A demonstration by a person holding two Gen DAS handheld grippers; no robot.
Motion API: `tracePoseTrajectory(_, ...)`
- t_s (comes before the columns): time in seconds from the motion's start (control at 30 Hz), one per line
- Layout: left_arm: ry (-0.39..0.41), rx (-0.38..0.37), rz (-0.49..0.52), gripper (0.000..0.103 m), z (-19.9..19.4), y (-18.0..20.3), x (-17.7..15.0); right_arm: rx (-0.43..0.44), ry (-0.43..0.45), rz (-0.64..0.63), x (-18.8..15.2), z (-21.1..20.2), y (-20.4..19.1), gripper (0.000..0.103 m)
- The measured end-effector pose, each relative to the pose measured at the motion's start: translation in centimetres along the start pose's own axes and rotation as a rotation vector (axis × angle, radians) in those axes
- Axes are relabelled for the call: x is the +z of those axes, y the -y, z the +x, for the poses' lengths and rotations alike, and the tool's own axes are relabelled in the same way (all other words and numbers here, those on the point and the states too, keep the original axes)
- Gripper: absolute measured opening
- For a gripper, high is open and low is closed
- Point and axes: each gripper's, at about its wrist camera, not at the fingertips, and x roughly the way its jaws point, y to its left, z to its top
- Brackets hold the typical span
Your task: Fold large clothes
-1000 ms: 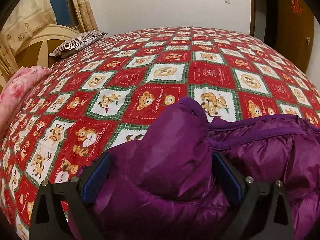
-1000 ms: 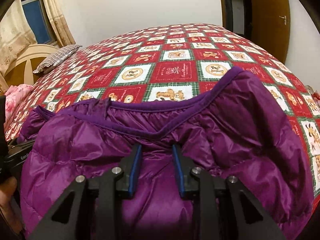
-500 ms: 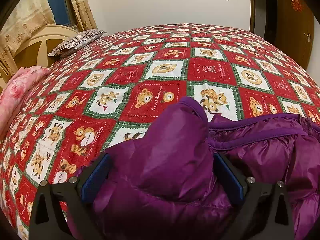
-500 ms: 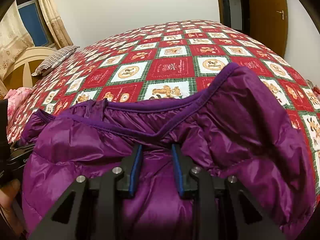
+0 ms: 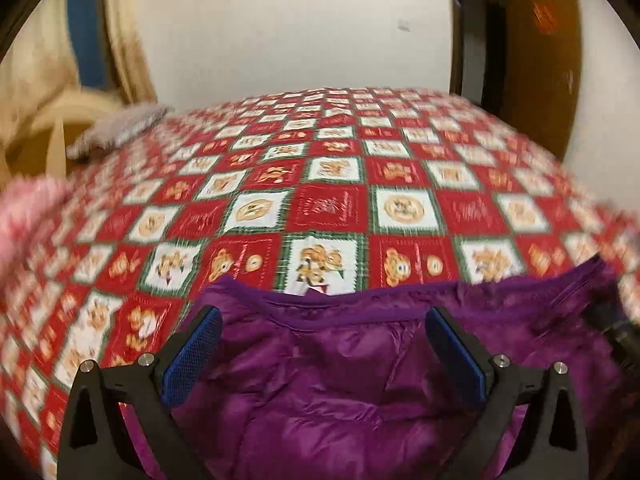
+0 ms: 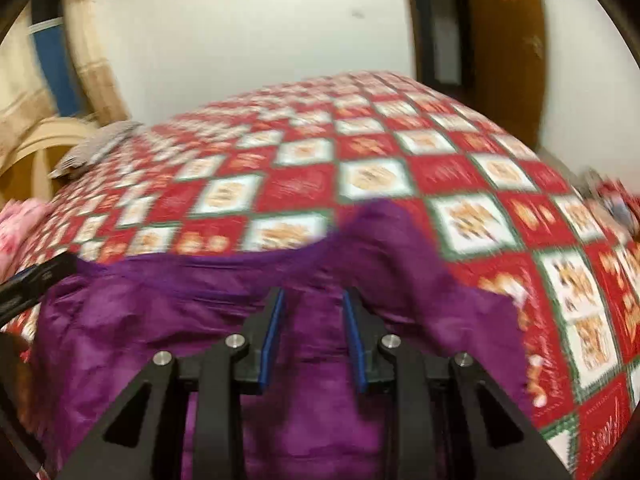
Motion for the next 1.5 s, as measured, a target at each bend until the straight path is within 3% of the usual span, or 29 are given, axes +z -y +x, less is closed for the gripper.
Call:
tracePoseTrajectory(0.13, -0.068, 0.049, 0.051, 0.102, 3.1, 2.1, -2.4, 0.011, -0.034, 0.062, -1.1, 0.9, 2.0, 0.025)
tracePoseTrajectory(0.57, -0.097, 0.000, 0.000, 0.102, 4.3, 1.3, -2.8, 0.003, -0.082, 0.053, -1.2, 2.2, 2.0, 0.026)
tracePoseTrajectory(0.7, -0.095, 0.009, 0.006, 0.102, 4.3, 1.5, -2.9, -0.062, -0.091, -0.001, -0.4, 1.4, 0.4, 0.031)
tracePoseTrajectory(0.83, -0.096, 0.009, 0.006, 0.102, 4.4, 1.4, -2.9, 0.016, 0.037, -0.043, 0.9, -2.8, -3.9, 0.034)
tracePoseTrajectory(0.9, -0.097, 0.004, 0.002, 0.102, 4.4, 1.4, -2.9, 0.072, 0.033, -0.072, 1.0, -3.1, -5.9, 0.036)
tracePoseTrajectory(1.0, -0.099, -0.001, -0.002, 0.102, 4.4, 1.3, -3.0, 0.076, 0.008, -0.109, 0.3, -1.6, -8.0, 0.036)
tracePoseTrajectory(1.13, -0.102, -0.009, -0.009, 0.102, 4.5, 1.1, -3.0, 0.071, -0.071, -0.084, -2.0, 1.2, -7.4, 0.036)
tracePoseTrajectory(1.5, -0.106, -0.004, -0.011, 0.102, 4.7, 1.1, -3.0, 0.054, -0.080, -0.106, -2.8, 2.3, -7.7, 0.037)
